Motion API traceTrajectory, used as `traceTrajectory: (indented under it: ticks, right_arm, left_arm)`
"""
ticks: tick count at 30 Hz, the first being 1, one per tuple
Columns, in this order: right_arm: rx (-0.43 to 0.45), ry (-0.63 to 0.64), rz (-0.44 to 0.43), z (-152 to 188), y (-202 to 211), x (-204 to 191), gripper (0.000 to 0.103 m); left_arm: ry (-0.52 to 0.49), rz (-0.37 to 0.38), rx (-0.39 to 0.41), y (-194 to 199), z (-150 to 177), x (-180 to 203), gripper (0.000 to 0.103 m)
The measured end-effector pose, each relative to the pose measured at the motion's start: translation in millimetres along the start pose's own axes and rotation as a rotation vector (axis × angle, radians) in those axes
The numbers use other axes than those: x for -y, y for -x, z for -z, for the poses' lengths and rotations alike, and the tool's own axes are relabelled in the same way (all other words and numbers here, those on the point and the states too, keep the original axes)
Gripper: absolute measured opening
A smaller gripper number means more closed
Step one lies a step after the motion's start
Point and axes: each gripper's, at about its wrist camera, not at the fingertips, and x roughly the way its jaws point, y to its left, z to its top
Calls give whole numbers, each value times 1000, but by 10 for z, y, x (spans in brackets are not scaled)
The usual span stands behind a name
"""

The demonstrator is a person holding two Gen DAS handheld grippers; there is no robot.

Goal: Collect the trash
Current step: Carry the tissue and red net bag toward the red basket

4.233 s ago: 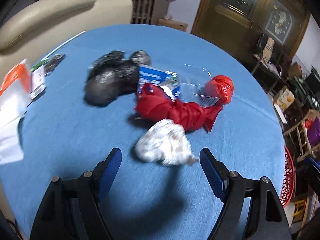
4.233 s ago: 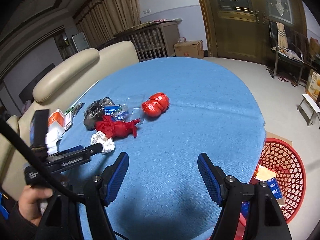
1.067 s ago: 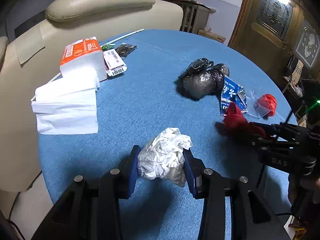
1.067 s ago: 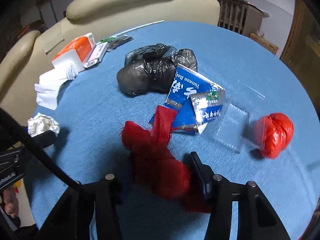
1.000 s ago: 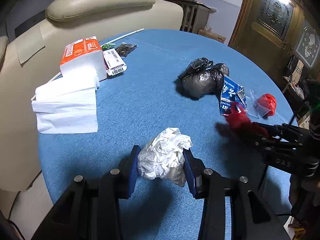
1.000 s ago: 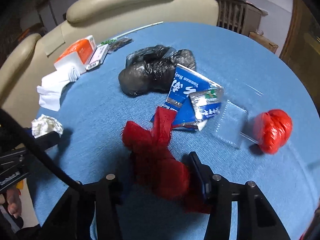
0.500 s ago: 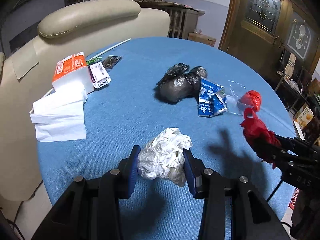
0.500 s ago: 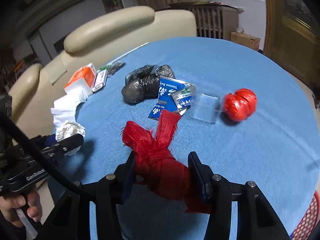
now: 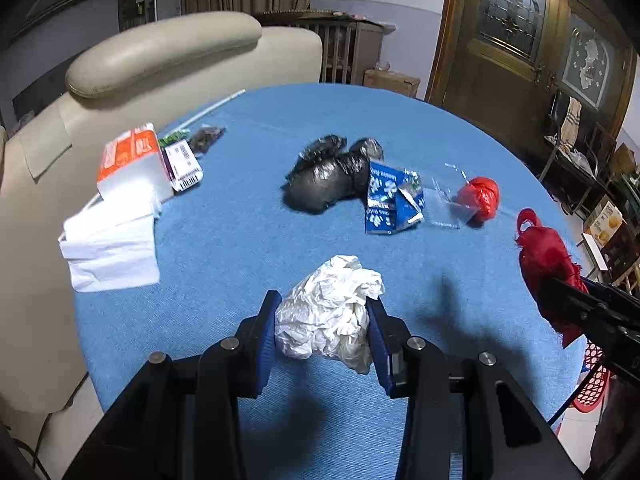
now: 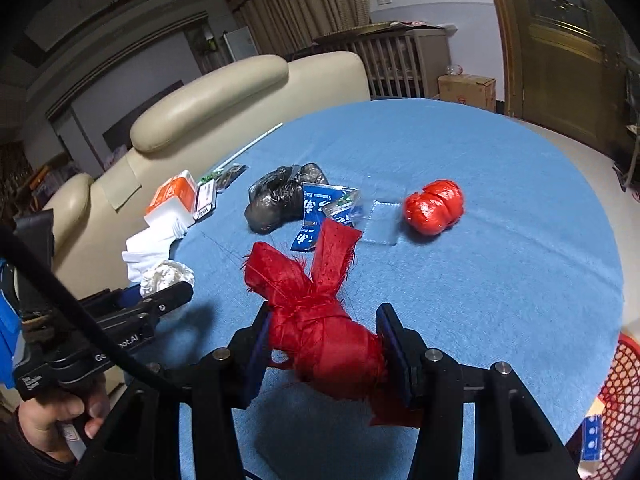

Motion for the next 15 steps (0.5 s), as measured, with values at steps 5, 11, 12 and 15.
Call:
traceTrajectory:
  ticks: [5,11,12,15]
  right_arm:
    - [14,-26,1,4,58,49,54]
    - [20,-38,-1,25,81,80,54]
    - [17,-39,0,23,73,83,54]
    - [34,-47,2,-2,106,105,54]
  left_arm:
    - [-19,-2,6,7,-28,66,43]
    - [-19,-2,-9,-47,-2,83,43]
    - [-20,0,-11,-57,-5,86,43]
    - [-33,-5,1,-42,-33,118,43]
